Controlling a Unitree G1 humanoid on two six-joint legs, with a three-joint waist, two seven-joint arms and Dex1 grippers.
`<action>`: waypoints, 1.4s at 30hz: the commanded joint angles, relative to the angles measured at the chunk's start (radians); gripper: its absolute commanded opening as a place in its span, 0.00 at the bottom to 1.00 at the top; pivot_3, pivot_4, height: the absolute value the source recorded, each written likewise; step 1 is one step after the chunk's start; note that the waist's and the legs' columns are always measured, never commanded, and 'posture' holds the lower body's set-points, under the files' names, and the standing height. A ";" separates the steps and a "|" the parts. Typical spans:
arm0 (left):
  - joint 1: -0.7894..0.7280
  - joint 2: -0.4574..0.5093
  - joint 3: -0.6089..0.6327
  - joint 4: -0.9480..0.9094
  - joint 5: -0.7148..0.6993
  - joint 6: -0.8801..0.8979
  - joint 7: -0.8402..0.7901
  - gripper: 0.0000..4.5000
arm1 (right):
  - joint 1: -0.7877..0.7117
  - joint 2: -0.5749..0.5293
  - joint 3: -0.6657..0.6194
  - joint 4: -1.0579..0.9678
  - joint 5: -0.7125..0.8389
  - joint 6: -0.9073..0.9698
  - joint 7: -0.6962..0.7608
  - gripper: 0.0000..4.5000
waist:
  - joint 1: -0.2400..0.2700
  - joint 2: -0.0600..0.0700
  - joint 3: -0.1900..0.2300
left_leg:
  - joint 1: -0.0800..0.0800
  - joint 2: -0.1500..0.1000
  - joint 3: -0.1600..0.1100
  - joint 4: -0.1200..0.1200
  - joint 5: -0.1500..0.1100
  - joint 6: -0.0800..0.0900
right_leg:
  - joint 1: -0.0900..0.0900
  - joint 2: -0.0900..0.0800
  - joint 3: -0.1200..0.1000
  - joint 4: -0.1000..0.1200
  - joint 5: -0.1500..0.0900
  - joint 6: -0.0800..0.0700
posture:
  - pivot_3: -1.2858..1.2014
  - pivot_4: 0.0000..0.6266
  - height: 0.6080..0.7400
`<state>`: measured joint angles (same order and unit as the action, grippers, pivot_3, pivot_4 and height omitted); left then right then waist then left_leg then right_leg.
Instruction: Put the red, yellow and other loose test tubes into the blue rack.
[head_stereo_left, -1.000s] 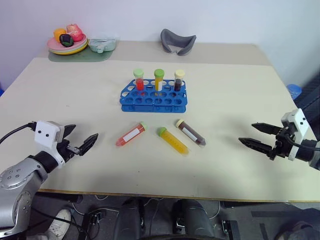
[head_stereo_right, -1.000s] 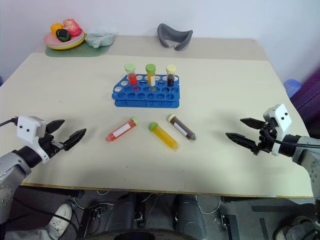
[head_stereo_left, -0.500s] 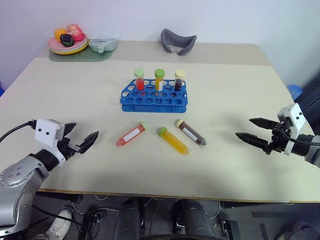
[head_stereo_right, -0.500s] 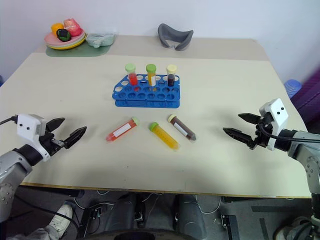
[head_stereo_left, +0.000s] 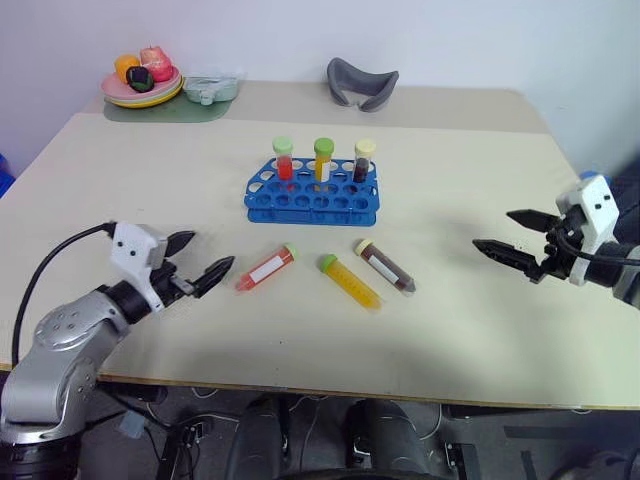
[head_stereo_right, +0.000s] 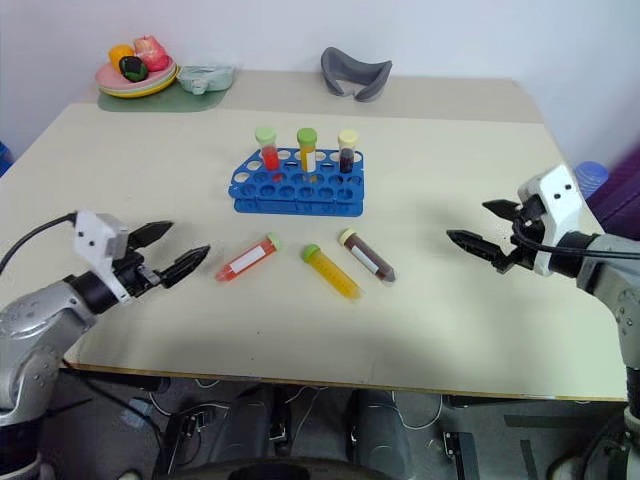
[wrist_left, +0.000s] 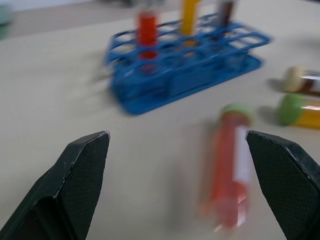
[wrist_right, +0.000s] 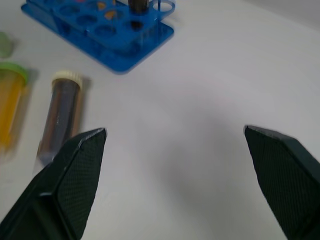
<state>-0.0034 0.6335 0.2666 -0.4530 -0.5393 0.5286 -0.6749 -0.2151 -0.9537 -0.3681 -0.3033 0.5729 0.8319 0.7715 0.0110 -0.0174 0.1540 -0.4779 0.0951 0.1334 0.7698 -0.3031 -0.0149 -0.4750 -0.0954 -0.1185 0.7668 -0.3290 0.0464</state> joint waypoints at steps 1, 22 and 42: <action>0.011 0.036 -0.083 -0.088 -0.007 -0.046 -0.101 0.99 | -0.035 -0.037 0.049 -0.174 0.074 0.167 -0.046 1.00 | -0.001 0.000 0.000 | 0.000 0.000 0.000 0.000 0.001 -0.001 | 0.000 0.000 0.000 0.000 0.000 0.000 | 0.52 0.24 0.47; 0.145 0.056 -0.249 -0.094 0.059 -0.244 -0.296 0.99 | -0.475 0.318 0.453 -0.165 0.192 0.782 -0.609 1.00 | -0.006 0.001 0.001 | -0.001 0.000 0.000 -0.001 -0.001 0.002 | -0.001 0.000 0.000 0.000 0.000 -0.001 | 0.52 0.24 0.47; 0.159 0.048 -0.234 -0.107 0.048 -0.283 -0.270 0.99 | -0.525 0.281 0.543 -0.015 0.335 0.782 -0.743 1.00 | -0.020 0.002 0.001 | -0.001 0.001 0.000 -0.001 -0.002 0.003 | -0.001 0.000 0.000 0.000 0.000 -0.001 | 0.52 0.24 0.47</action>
<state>0.1639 0.6842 0.0261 -0.5235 -0.4836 0.2508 -0.9516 -0.7059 -0.6512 0.1717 -0.3094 0.8910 1.6077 0.0339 -0.0087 -0.0154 0.1552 -0.4789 0.0960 0.1335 0.7687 -0.3048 -0.0119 -0.4763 -0.0955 -0.1186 0.7665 -0.3290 0.0458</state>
